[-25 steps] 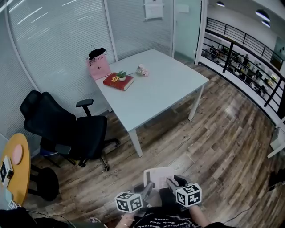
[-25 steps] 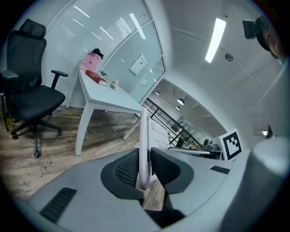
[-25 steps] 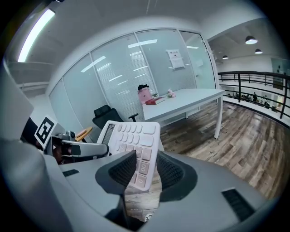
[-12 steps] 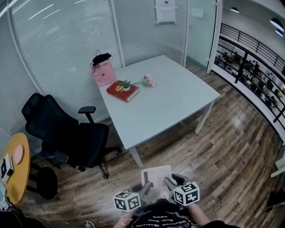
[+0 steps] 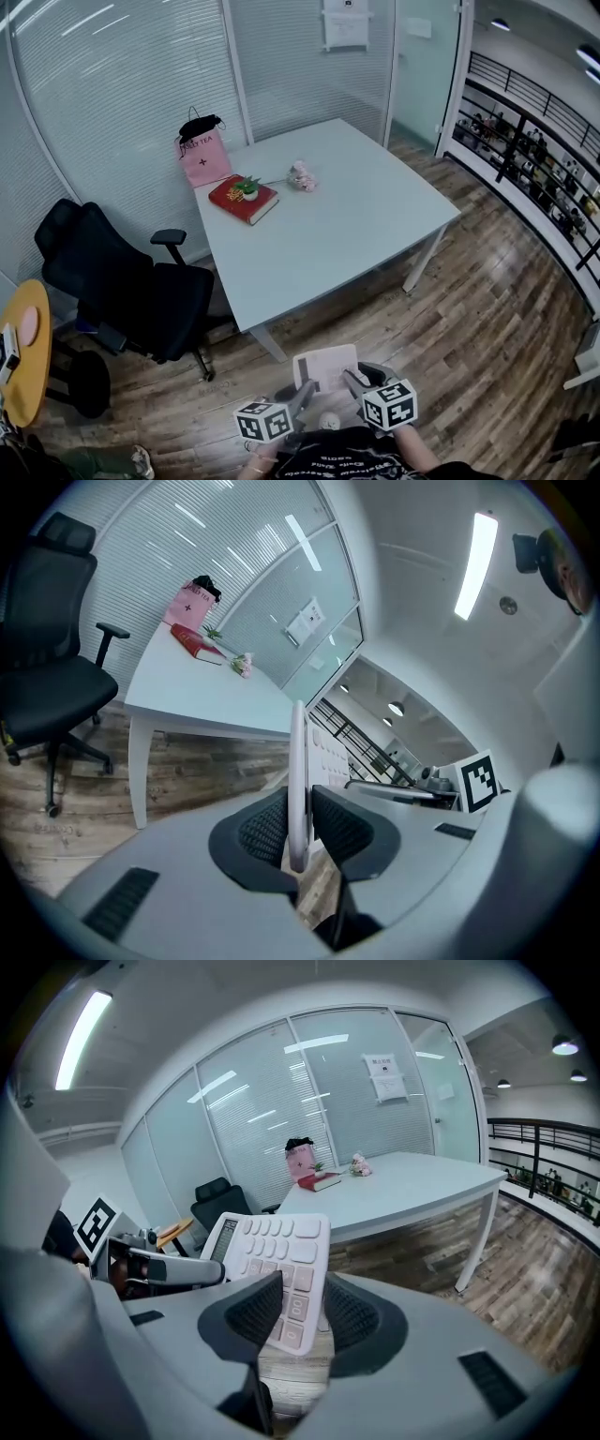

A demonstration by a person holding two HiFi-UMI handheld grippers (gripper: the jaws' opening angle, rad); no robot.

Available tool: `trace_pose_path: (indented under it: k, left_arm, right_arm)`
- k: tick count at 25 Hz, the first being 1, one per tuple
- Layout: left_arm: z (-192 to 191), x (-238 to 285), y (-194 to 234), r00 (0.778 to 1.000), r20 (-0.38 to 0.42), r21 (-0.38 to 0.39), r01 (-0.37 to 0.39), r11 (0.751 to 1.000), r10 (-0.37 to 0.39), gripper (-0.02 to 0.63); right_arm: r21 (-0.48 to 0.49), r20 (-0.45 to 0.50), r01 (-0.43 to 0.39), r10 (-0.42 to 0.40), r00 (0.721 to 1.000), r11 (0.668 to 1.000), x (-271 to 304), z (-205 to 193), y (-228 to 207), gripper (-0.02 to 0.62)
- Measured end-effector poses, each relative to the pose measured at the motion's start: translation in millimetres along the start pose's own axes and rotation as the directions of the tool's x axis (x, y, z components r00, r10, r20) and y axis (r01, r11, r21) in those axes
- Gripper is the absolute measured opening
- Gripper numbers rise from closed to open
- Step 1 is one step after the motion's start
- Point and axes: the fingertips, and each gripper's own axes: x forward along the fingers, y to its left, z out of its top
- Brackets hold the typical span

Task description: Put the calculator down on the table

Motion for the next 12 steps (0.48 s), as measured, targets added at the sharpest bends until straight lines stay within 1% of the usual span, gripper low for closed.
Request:
trace_pose_path:
  k: [4, 12]
  left_arm:
    - [2, 11, -2, 1.0, -0.025, -0.008, 0.004, 1.0, -0.004, 0.086]
    - [11, 38, 4, 0.997, -0.073, 0.009, 0.023, 1.0, -0.023, 0.086]
  right_arm:
    - [0.026, -0.006, 0.012, -0.012, 1.0, 1.0, 0, 0, -11, 0.15]
    - [0.083, -0.003, 0.045, -0.045, 0.999, 0.996, 11, 3, -33, 0.15]
